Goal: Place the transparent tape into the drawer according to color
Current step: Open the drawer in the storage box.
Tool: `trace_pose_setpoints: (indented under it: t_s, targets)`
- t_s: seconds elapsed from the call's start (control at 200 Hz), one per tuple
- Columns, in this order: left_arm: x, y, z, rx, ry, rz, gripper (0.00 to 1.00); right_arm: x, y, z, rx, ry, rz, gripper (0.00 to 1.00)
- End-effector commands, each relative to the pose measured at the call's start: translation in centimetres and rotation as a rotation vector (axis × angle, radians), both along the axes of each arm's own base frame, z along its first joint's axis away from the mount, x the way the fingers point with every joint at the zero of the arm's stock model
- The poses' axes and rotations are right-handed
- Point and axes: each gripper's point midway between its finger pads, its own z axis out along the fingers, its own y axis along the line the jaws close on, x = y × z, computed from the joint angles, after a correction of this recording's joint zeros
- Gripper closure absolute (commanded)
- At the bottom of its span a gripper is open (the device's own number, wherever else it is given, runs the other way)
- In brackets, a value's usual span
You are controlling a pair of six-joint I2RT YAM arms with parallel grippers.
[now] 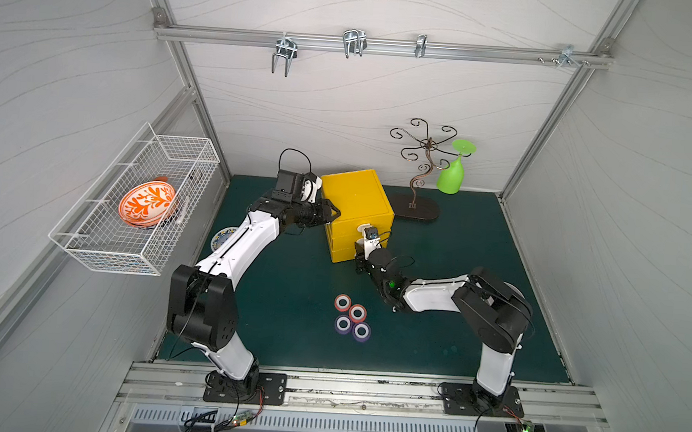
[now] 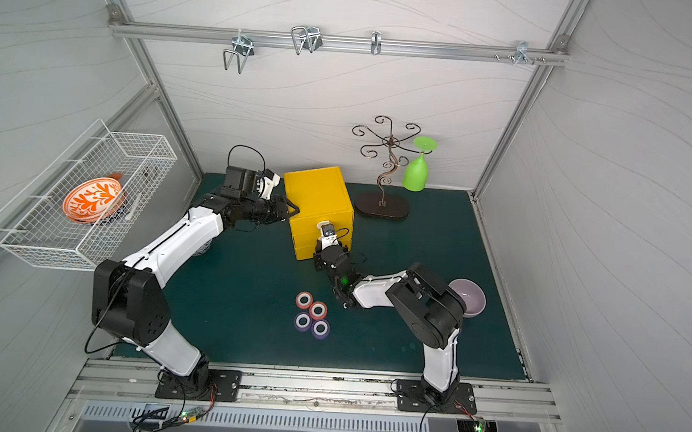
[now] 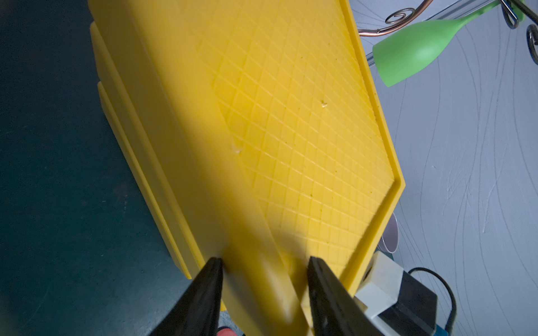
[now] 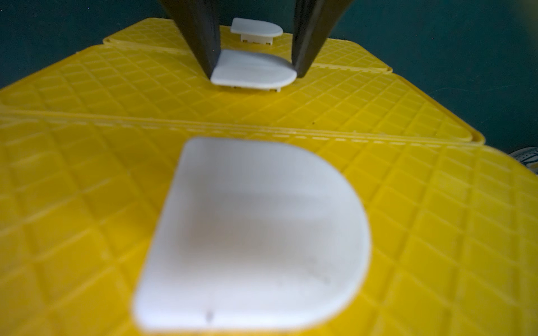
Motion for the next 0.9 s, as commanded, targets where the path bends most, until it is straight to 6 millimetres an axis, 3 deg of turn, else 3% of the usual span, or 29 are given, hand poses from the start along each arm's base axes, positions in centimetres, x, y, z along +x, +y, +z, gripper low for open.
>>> trace_pose_setpoints:
  t_s: [0.0, 0.285, 0.62, 0.896]
  targets:
    - [-0.6, 0.0, -1.9, 0.016, 0.054, -0.021, 0.49, 0.5, 0.2, 1.5, 0.042, -0.037, -0.028, 0.81]
    - [-0.6, -0.1, -1.6, 0.014, 0.048, -0.023, 0.49, -1.1, 0.2, 2.3, 0.03, -0.056, -0.02, 0.89]
    - [-0.7, -0.1, -1.5, 0.012, 0.046, -0.023, 0.49, -3.9, -0.9, 2.7, 0.013, -0.062, -0.034, 0.91]
    - [-0.7, 0.0, -1.5, 0.012, 0.045, -0.021, 0.49, -6.0, -2.0, 2.0, -0.001, -0.038, -0.04, 0.93]
